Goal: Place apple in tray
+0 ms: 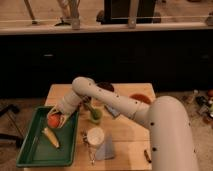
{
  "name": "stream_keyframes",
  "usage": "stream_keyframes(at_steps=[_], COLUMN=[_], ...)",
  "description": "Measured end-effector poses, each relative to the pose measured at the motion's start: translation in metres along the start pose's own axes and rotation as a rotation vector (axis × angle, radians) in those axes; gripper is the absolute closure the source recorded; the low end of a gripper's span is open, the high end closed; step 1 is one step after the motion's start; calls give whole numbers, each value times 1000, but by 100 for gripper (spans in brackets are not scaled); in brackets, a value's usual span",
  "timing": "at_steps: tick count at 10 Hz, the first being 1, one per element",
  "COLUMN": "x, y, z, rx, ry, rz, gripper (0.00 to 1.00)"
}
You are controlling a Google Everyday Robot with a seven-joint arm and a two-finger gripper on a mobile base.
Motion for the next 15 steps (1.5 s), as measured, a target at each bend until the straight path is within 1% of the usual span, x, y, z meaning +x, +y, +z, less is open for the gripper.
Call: stream_keyframes(at_steps=[4,6,8,10,11,12,13,15], x=[10,11,10,10,9,9,9,10], y=[7,8,10,10,11,12,13,15], z=[-1,-2,-6,-8,-10,-12,-12,-14], rx=[20,24,36,45,50,53,54,58], ry=[-10,-6,-2,1,4,6,7,13], rz=[32,39,40,40,39,39,38,32], gripper=[98,82,59,41,29,22,20,20])
